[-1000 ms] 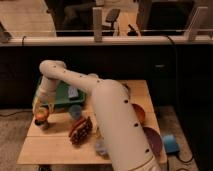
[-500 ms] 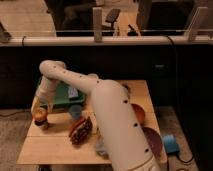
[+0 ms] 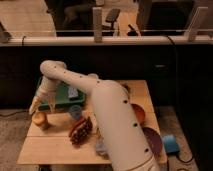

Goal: Place apple in metal cup

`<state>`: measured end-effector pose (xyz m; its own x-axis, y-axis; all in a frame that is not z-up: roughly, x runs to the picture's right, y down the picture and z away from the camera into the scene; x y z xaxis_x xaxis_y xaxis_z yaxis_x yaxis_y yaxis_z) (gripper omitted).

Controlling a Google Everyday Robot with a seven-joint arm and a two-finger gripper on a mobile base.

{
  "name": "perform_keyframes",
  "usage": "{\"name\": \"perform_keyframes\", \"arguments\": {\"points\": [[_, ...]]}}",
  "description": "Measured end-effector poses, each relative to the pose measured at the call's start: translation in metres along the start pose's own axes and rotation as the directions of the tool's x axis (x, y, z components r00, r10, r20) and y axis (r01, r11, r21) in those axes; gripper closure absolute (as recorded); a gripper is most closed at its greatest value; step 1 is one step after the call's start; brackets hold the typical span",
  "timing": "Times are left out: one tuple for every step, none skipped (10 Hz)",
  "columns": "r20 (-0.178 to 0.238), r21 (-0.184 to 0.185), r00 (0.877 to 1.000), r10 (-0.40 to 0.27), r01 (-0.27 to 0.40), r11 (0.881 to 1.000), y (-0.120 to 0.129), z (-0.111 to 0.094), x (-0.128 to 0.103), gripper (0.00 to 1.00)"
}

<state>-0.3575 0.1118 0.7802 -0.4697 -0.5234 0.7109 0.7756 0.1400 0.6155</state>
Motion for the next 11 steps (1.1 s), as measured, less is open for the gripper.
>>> {"name": "perform_keyframes", "arguments": {"points": [[0.000, 0.000, 1.000, -0.001, 0.001, 1.000, 0.0003, -0.0003, -0.0001, 0.20], [0.000, 0.001, 1.000, -0.002, 0.002, 1.000, 0.0002, -0.0004, -0.0001, 0.20], [0.002, 0.002, 1.000, -0.004, 0.004, 1.000, -0.0001, -0.0006, -0.0001, 0.20], [0.004, 0.003, 1.000, -0.005, 0.005, 1.000, -0.0001, -0.0006, 0.0000, 0.20], [0.005, 0.004, 1.000, -0.006, 0.006, 1.000, -0.0001, -0.0015, 0.0001, 0.20], [0.008, 0.005, 1.000, -0.008, 0.007, 1.000, 0.0003, -0.0026, 0.0001, 0.20], [0.009, -0.002, 1.000, -0.010, 0.010, 1.000, -0.0010, -0.0038, 0.0008, 0.20], [0.013, -0.008, 1.000, -0.013, 0.013, 1.000, -0.0020, -0.0041, 0.0006, 0.20], [0.014, -0.012, 1.000, -0.017, 0.017, 1.000, -0.0045, -0.0040, 0.0014, 0.20], [0.016, -0.015, 1.000, -0.018, 0.019, 1.000, -0.0048, -0.0042, 0.0015, 0.20], [0.016, -0.015, 1.000, -0.018, 0.018, 1.000, -0.0042, -0.0048, 0.0016, 0.20]]}}
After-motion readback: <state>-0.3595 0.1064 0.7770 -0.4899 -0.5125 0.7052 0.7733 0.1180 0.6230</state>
